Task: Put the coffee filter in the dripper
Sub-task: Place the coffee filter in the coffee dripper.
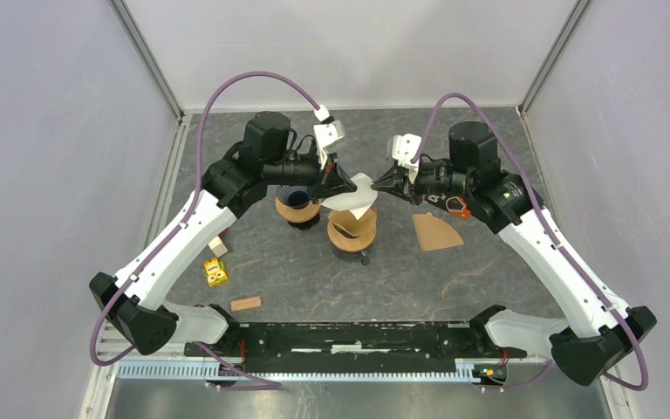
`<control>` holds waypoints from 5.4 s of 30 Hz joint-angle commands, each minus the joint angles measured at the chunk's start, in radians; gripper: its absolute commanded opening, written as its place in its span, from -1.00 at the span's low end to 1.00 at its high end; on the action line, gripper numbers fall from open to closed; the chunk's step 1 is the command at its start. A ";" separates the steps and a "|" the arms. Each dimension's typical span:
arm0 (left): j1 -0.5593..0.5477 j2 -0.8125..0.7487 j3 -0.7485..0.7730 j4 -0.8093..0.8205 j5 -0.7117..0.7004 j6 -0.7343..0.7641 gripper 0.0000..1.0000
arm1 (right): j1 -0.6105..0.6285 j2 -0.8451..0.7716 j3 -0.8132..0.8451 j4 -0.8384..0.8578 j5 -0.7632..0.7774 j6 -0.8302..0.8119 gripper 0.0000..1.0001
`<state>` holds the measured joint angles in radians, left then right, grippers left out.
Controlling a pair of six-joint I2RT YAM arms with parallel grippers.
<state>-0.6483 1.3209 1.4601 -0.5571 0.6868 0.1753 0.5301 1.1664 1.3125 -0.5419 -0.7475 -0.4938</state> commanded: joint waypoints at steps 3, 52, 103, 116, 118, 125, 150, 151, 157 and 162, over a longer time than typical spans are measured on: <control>-0.002 -0.020 -0.016 0.061 0.004 -0.029 -0.95 | 0.002 0.002 0.010 0.058 -0.027 0.035 -0.86; 0.027 -0.037 -0.048 0.174 -0.010 -0.138 -0.95 | 0.002 0.004 -0.157 0.135 -0.060 0.038 -0.74; 0.130 -0.054 -0.213 0.513 0.103 -0.463 -0.96 | -0.063 0.016 -0.282 0.430 -0.098 0.314 -0.76; 0.131 -0.037 -0.148 0.407 -0.080 -0.447 0.52 | -0.038 -0.027 -0.181 0.302 0.287 0.091 -1.00; 0.132 0.004 -0.101 0.400 -0.152 -0.502 0.58 | -0.013 -0.028 -0.175 0.305 0.408 0.063 -1.00; 0.125 0.119 0.038 0.336 -0.240 -0.648 0.68 | 0.093 -0.043 -0.210 0.358 0.786 -0.030 -1.00; 0.099 0.154 -0.027 0.449 -0.164 -0.878 0.64 | 0.171 -0.012 -0.239 0.373 0.913 -0.057 -1.00; 0.097 0.159 -0.027 0.453 -0.162 -0.889 0.63 | 0.171 -0.010 -0.240 0.373 0.911 -0.057 -1.00; 0.093 0.157 -0.061 0.504 -0.130 -0.951 0.61 | 0.171 -0.004 -0.252 0.376 0.913 -0.057 -1.00; 0.083 0.174 -0.062 0.498 -0.150 -0.955 0.60 | 0.171 0.003 -0.249 0.377 0.898 -0.051 -1.00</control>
<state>-0.5541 1.4803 1.3994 -0.1093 0.5312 -0.7277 0.6941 1.1637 1.0634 -0.1993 0.1688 -0.5549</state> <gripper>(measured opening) 0.807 0.006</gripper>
